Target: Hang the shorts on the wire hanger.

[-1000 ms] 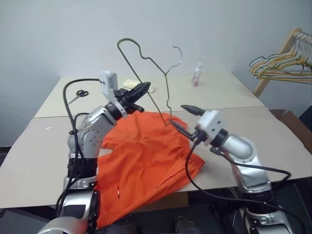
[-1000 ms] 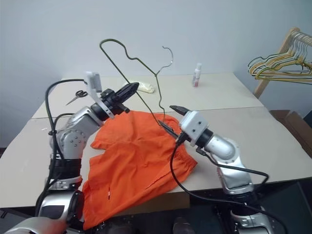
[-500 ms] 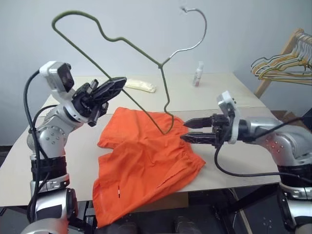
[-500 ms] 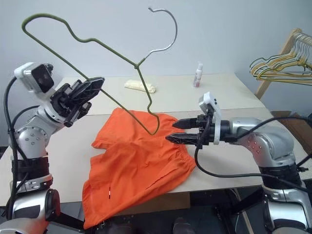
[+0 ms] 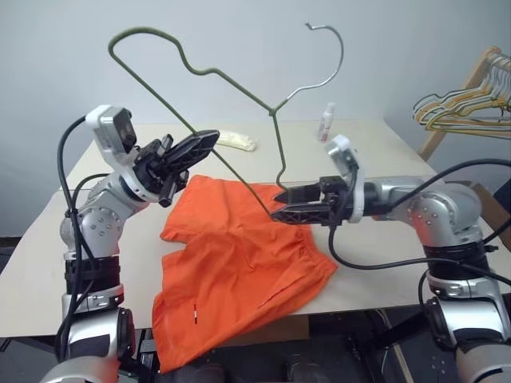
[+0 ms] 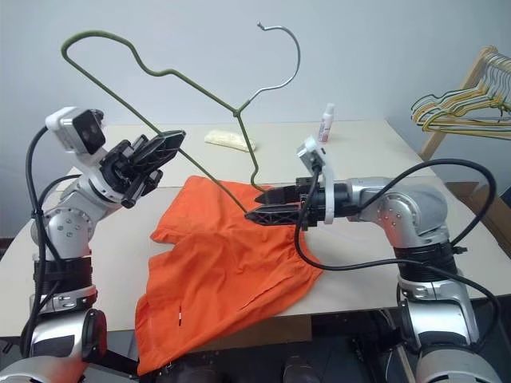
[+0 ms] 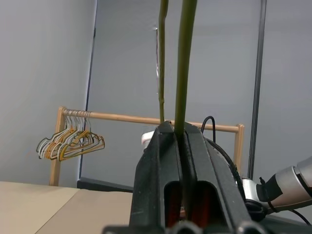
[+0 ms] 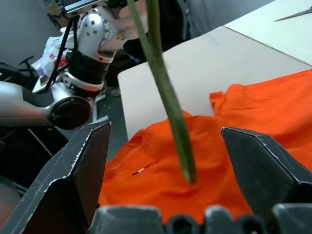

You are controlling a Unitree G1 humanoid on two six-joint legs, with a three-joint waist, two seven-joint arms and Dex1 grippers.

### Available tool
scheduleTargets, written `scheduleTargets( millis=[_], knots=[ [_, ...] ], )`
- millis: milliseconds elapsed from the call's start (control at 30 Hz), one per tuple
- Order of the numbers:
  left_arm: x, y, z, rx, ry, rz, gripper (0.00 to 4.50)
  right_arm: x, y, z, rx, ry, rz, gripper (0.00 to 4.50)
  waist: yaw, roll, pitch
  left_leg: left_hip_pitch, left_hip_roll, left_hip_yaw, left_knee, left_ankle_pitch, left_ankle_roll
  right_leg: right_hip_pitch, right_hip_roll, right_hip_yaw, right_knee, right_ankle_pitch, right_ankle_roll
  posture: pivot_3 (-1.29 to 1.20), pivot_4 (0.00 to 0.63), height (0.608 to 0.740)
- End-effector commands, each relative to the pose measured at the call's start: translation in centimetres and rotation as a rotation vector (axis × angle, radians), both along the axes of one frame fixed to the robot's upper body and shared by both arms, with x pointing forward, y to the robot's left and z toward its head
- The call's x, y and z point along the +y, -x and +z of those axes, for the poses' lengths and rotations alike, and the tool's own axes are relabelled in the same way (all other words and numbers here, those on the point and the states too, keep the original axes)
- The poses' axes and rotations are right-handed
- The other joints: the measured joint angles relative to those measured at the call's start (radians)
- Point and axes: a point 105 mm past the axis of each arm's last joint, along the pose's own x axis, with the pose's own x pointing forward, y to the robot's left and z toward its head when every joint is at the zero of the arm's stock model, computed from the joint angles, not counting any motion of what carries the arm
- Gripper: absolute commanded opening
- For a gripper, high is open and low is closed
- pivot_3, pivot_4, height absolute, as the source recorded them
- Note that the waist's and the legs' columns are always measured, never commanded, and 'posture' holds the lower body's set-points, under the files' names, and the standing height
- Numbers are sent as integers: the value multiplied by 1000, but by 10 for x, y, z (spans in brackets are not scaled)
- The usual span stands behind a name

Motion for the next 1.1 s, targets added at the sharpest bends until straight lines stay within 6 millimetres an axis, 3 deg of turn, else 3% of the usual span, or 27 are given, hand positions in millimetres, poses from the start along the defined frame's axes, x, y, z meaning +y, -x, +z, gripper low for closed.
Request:
scheduleTargets(
  millis=[33, 100, 200, 533, 567, 700, 733, 933, 1033, 1100],
  knots=[
    [-2, 6, 10, -56, 14, -9, 0, 5, 3, 12, -47, -12, 34, 4225, 0, 0, 0, 0, 0, 0, 0, 0, 0, 0, 0, 0, 0, 0, 0, 38, 0, 740],
    [-3, 6, 10, -56, 13, -12, 0, 5, 3, 10, -41, -12, 37, 4225, 0, 0, 0, 0, 0, 0, 0, 0, 0, 0, 0, 0, 0, 0, 0, 38, 0, 740],
    [-5, 6, 7, -58, 1, -12, 0, 4, 3, 9, -36, -17, 34, 3682, 0, 0, 0, 0, 0, 0, 0, 0, 0, 0, 0, 0, 0, 0, 0, 36, 0, 740],
    [-9, 3, 6, -58, -2, -22, 0, 0, 4, 5, -21, -21, 20, 220, -1, 0, 0, 0, 0, 0, 0, 0, 0, 0, 0, 0, 0, 0, 0, 24, 0, 740],
    [-10, 2, 5, -59, -12, -19, 0, 0, 5, 5, -22, -23, 21, 22, -1, 0, 0, 0, 0, 0, 0, 0, 0, 0, 0, 0, 0, 0, 0, 24, 0, 740],
    [-16, 3, -6, -60, -64, -30, 0, 0, 7, 7, -30, -36, 23, 22, -1, 0, 0, 0, 0, 0, 0, 0, 0, 0, 0, 0, 0, 0, 0, 14, 0, 740],
    [-18, 3, -9, -53, -83, -32, 525, 0, 8, 8, -33, -42, 22, 0, -2, 0, 0, 0, 0, 1, 0, 0, 0, 0, 0, 0, 0, 0, 0, 14, 0, 740],
    [-37, -9, -52, -4, -334, 58, 2371, -8, 9, 23, -40, -135, -18, 0, 0, 0, 0, 0, 0, 2, 0, 0, 0, 0, 0, 0, 0, 0, 0, 5, 0, 740],
    [-40, -12, -83, 6, -504, 101, 3348, -25, 4, 25, -29, -154, -113, 0, -1, 0, 0, 0, 0, 2, 0, 0, 0, 0, 0, 0, 0, 0, 0, -8, 0, 740],
    [-39, -11, -91, -10, -557, 129, 3971, -38, 2, 21, -7, -131, -183, 0, -2, 0, 0, 0, 0, 3, -1, 0, 0, 0, 0, 0, 0, 0, 0, -9, 0, 740]
  ],
)
